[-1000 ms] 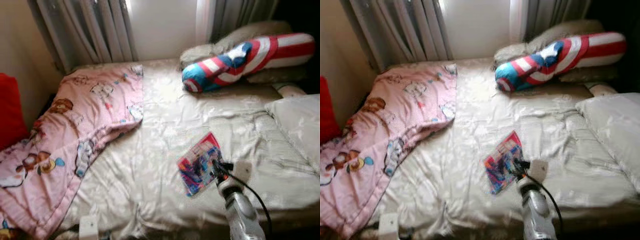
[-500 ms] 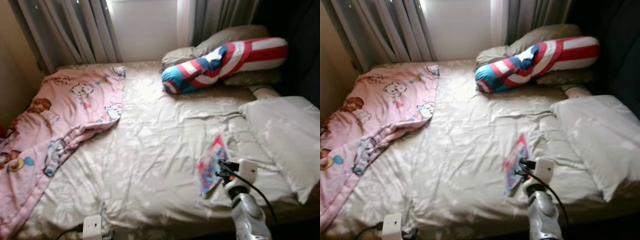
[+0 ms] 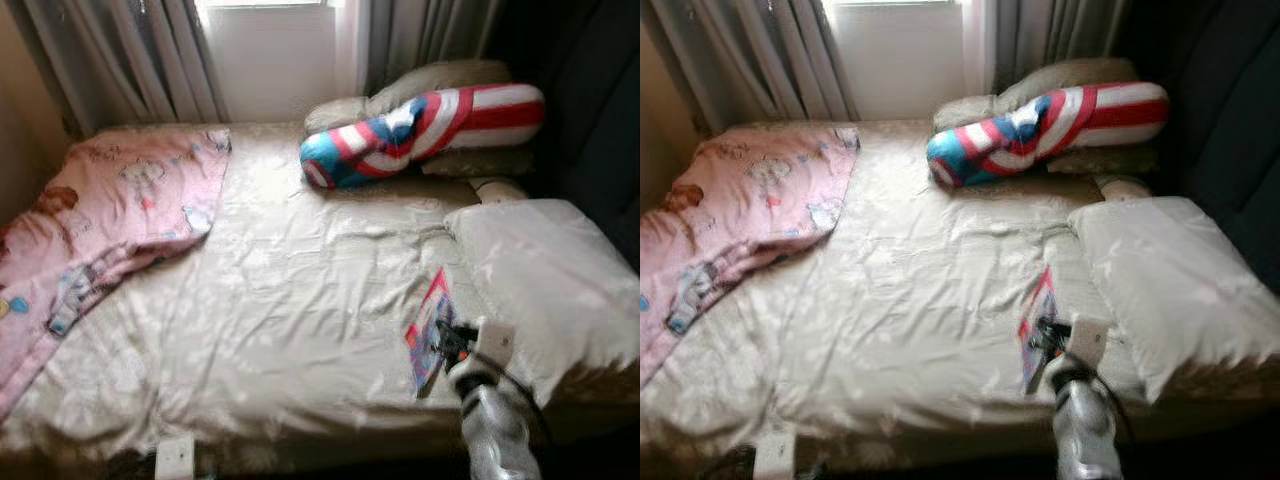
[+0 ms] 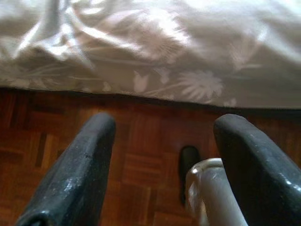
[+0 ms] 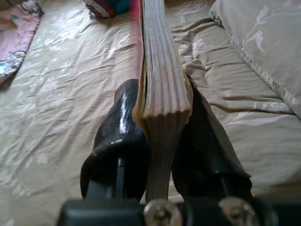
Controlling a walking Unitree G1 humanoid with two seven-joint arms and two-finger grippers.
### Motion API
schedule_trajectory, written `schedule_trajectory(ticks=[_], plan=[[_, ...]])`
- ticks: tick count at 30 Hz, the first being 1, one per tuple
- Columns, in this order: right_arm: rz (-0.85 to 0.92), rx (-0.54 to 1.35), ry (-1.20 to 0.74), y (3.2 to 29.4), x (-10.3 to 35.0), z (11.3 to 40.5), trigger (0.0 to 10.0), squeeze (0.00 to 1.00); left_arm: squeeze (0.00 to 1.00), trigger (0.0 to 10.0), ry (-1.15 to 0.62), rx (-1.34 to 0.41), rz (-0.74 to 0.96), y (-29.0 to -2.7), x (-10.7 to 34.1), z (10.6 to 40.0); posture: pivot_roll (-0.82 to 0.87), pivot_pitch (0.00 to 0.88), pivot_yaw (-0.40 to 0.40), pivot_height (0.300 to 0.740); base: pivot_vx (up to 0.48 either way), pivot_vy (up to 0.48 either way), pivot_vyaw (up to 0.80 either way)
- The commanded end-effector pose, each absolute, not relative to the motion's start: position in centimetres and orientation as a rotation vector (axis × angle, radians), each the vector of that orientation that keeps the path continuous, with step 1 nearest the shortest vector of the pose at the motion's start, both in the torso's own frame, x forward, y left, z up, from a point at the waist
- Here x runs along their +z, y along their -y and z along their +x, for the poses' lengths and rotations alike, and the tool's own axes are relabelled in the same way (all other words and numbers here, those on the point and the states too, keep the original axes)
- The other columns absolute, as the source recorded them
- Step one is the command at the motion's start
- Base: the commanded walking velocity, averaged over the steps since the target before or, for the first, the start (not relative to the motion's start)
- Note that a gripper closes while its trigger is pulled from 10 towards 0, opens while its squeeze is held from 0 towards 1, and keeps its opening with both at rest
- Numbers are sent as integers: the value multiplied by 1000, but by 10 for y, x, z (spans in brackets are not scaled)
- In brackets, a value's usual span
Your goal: Clean up the room
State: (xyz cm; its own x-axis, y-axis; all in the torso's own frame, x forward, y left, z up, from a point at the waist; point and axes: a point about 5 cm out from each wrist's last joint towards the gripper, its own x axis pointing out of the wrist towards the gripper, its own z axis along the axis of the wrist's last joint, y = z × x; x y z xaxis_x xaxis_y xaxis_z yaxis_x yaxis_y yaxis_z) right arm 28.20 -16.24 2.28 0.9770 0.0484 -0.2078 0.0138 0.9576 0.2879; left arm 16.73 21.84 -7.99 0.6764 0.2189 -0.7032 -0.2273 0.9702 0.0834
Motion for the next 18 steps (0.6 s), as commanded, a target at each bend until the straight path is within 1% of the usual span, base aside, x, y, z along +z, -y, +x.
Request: schedule_trajectory(ticks=[1, 4, 16, 18], plan=[[271, 14, -171, 168, 32, 287, 10000, 0, 0, 10000, -788, 246, -19, -215, -80, 168, -67, 2, -4, 740, 0, -307, 0], [272, 14, -172, 168, 31, 287, 10000, 0, 0, 10000, -789, 245, -20, -214, -80, 168, -67, 1, -3, 740, 0, -266, 0], [278, 12, -178, 168, 31, 288, 10000, 0, 0, 10000, -798, 242, -60, -213, -82, 167, -65, 34, -3, 740, 0, 0, 0], [279, 8, -179, 169, 30, 287, 10000, 0, 0, 10000, -796, 242, -57, -213, -82, 167, -63, 41, -1, 740, 255, 0, 0]])
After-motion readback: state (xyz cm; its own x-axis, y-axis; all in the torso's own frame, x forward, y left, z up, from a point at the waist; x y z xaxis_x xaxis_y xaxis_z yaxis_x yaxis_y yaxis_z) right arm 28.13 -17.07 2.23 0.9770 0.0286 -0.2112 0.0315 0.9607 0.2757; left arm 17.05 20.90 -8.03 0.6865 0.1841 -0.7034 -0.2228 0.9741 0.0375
